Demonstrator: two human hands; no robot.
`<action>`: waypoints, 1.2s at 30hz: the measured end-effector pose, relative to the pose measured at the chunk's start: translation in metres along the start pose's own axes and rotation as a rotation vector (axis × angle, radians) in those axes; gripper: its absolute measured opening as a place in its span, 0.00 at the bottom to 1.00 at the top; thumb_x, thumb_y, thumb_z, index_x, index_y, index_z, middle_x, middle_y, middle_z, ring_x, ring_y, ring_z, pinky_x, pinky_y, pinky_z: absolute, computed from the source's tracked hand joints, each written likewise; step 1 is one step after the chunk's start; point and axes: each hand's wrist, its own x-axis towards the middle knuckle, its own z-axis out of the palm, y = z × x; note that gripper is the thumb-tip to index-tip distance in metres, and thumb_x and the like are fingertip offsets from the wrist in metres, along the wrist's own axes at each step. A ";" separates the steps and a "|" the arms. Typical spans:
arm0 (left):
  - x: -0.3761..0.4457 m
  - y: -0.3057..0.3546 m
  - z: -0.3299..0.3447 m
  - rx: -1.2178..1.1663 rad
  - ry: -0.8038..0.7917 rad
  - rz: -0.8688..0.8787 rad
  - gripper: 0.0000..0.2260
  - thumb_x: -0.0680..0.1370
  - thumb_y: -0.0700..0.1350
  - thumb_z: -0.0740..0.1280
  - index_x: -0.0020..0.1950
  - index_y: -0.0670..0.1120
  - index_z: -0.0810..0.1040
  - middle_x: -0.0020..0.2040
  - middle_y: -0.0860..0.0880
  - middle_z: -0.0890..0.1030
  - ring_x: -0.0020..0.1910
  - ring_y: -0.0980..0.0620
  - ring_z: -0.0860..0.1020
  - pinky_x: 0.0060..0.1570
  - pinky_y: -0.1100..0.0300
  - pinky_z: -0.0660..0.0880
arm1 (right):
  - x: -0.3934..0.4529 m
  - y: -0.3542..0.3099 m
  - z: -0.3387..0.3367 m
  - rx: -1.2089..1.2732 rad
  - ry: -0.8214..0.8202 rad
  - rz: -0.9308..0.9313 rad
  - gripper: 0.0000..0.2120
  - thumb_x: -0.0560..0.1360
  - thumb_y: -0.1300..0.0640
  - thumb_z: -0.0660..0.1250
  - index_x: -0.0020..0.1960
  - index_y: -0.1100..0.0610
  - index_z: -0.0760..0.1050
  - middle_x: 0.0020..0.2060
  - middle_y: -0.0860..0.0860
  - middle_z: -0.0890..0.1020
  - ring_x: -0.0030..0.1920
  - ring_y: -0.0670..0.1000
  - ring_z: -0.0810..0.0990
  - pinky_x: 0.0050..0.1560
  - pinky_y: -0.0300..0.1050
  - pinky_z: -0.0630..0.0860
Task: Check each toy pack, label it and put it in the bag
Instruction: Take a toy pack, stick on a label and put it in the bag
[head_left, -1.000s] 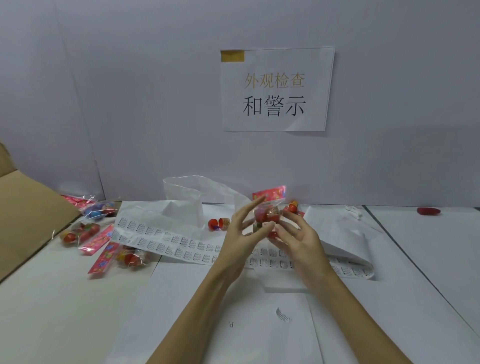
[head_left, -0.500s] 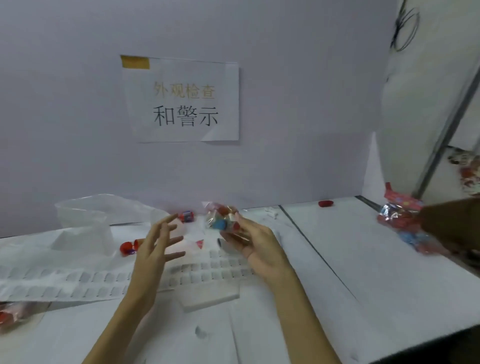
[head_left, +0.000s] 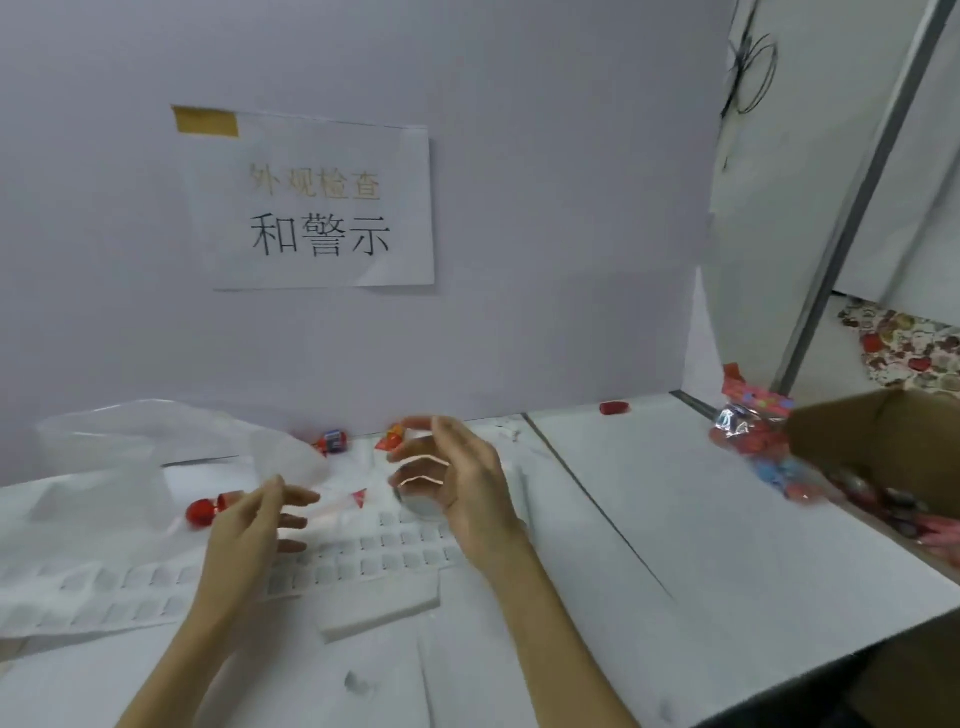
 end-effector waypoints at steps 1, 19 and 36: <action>-0.002 0.000 0.000 0.037 0.005 0.021 0.20 0.87 0.52 0.58 0.48 0.44 0.85 0.48 0.44 0.85 0.47 0.40 0.83 0.41 0.49 0.81 | -0.001 0.013 0.013 -0.171 -0.084 0.022 0.15 0.87 0.55 0.60 0.58 0.63 0.82 0.44 0.61 0.86 0.41 0.57 0.85 0.41 0.46 0.82; 0.016 0.023 -0.082 0.490 0.945 0.120 0.21 0.72 0.26 0.62 0.62 0.40 0.74 0.64 0.40 0.72 0.64 0.42 0.68 0.67 0.49 0.68 | 0.027 0.114 0.034 -1.529 -0.408 -0.096 0.19 0.85 0.44 0.57 0.75 0.41 0.71 0.75 0.43 0.70 0.75 0.48 0.65 0.76 0.48 0.62; -0.002 -0.008 -0.141 1.157 0.636 -0.002 0.34 0.74 0.36 0.75 0.76 0.41 0.65 0.75 0.34 0.65 0.73 0.34 0.69 0.72 0.46 0.67 | 0.024 0.109 0.036 -1.496 -0.380 0.001 0.22 0.86 0.45 0.56 0.79 0.43 0.66 0.80 0.44 0.64 0.81 0.50 0.58 0.82 0.50 0.52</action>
